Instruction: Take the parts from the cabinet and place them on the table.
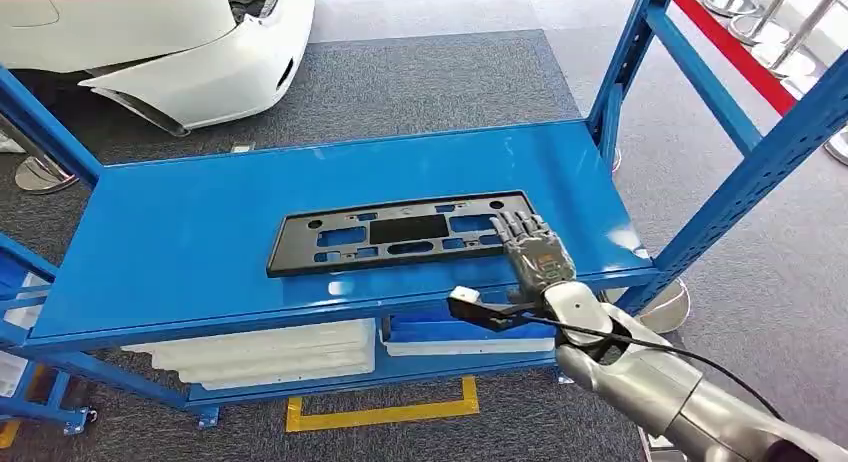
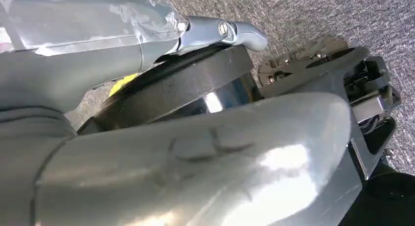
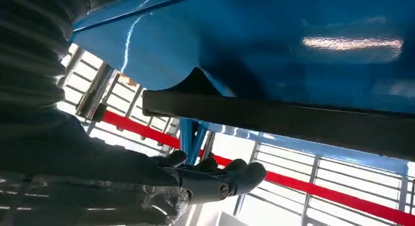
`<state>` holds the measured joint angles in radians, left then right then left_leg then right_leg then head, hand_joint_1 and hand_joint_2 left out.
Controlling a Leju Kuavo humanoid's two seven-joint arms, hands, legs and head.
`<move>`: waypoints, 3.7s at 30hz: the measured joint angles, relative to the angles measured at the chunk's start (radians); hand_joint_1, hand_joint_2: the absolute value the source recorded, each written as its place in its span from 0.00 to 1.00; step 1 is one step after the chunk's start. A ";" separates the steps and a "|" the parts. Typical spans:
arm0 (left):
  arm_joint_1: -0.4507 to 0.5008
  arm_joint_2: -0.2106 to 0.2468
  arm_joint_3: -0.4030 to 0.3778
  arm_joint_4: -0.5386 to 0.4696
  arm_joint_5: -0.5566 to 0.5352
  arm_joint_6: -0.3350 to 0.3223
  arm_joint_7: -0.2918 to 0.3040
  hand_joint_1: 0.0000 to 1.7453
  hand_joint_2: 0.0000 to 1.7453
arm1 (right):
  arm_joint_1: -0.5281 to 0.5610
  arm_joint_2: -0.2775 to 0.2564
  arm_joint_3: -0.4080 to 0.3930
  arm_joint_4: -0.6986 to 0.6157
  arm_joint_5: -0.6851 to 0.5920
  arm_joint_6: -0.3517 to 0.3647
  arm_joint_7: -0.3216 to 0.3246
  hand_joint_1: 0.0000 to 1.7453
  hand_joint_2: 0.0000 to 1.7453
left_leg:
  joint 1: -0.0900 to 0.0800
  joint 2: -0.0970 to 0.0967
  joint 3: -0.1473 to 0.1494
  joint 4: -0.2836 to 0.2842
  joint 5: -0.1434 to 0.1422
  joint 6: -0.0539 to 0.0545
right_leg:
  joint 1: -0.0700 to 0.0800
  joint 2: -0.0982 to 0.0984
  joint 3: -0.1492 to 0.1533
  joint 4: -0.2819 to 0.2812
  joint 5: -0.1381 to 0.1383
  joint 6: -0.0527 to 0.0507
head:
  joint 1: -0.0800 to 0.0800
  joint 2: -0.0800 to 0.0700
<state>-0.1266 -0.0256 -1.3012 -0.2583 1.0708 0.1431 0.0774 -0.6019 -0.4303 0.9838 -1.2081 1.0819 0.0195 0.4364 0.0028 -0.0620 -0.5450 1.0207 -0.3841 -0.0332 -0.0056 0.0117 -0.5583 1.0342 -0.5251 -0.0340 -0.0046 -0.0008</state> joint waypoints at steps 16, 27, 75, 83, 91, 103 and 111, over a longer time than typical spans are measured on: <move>-0.001 0.000 -0.001 0.001 -0.004 0.000 0.005 0.00 0.00 | -0.067 0.000 0.012 0.055 0.032 0.016 0.013 0.00 1.00 | 0.000 0.000 0.000 0.000 0.000 0.000 | 0.000 0.000 0.000 0.000 0.000 0.000 | 0.000 0.000; -0.002 0.000 -0.002 0.001 -0.016 0.000 0.005 0.00 0.00 | -0.106 0.022 0.031 0.131 0.034 -0.060 -0.023 0.00 1.00 | 0.000 0.000 0.000 0.000 0.000 0.000 | 0.000 0.000 0.000 0.000 0.000 0.000 | 0.000 0.000; -0.004 0.000 0.003 0.002 0.024 -0.027 -0.088 0.00 0.00 | -0.172 0.232 0.086 0.459 0.024 -0.219 -0.073 1.00 1.00 | 0.000 -0.001 0.000 0.000 0.001 0.001 | -0.001 -0.001 0.000 0.000 0.000 0.000 | 0.000 0.000; -0.012 0.002 0.013 0.009 0.042 -0.073 -0.046 0.00 0.00 | -0.176 0.233 0.095 0.466 0.041 -0.221 -0.058 1.00 1.00 | -0.001 -0.001 0.000 0.000 0.001 0.002 | -0.002 -0.001 0.000 0.000 0.001 0.001 | 0.000 0.000; -0.011 0.004 0.014 0.012 0.032 -0.081 -0.082 0.00 0.00 | -0.245 0.180 0.095 0.373 0.142 -0.120 0.038 1.00 1.00 | -0.002 -0.001 0.000 0.001 0.002 0.003 | -0.004 -0.001 -0.001 0.000 0.002 0.003 | -0.002 0.000; -0.010 0.004 0.014 0.012 0.032 -0.080 -0.089 0.00 0.00 | -0.323 0.103 0.088 0.193 0.179 -0.036 0.037 1.00 1.00 | -0.002 0.000 0.000 0.001 0.002 0.003 | -0.003 0.000 -0.001 0.000 0.002 0.003 | 0.000 0.000; -0.010 0.004 0.014 0.012 0.032 -0.081 -0.087 0.00 0.00 | -0.378 0.083 0.088 0.108 0.221 0.002 0.038 1.00 1.00 | -0.002 0.000 0.000 0.001 0.002 0.004 | -0.004 0.001 -0.001 0.000 0.002 0.004 | 0.001 0.000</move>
<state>-0.1361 -0.0214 -1.2871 -0.2464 1.1032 0.0622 -0.0099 -0.9800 -0.3471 1.0716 -1.1002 1.3028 0.0210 0.4745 0.0007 -0.0624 -0.5455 1.0219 -0.3817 -0.0296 -0.0092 0.0124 -0.5590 1.0343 -0.5226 -0.0303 -0.0038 -0.0008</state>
